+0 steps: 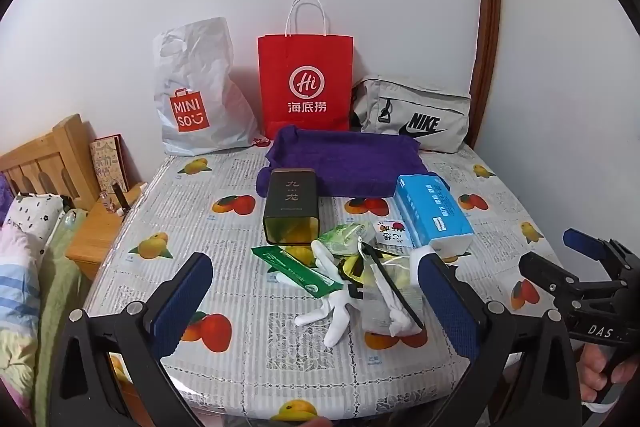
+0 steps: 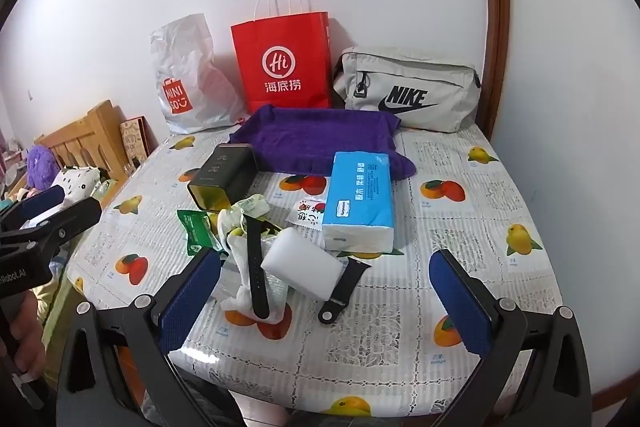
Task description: Organize soft objects
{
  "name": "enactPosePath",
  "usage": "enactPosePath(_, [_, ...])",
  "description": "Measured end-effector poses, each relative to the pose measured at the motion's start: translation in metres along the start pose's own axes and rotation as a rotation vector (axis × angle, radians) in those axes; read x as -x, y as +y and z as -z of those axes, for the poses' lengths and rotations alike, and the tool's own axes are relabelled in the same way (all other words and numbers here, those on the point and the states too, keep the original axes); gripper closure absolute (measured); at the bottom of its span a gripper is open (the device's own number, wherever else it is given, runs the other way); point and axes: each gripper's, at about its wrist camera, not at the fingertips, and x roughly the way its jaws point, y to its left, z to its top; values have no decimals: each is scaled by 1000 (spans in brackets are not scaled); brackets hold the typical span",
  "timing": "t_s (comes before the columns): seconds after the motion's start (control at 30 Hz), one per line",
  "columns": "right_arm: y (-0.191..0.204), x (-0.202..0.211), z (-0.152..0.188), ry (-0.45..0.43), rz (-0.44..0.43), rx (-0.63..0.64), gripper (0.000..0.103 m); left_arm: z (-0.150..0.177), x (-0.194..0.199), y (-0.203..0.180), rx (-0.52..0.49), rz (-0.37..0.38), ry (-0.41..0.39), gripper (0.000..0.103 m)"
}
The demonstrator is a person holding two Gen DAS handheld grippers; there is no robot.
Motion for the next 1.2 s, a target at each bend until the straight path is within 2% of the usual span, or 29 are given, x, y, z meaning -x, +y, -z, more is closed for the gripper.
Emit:
enactPosePath(0.07, [-1, 0, 1, 0, -4, -2, 0, 1, 1, -2, -29, -15, -21, 0])
enactPosePath(1.2, [-7, 11, 4, -9, 3, -29, 0, -7, 16, -3, -24, -8, -19, 0])
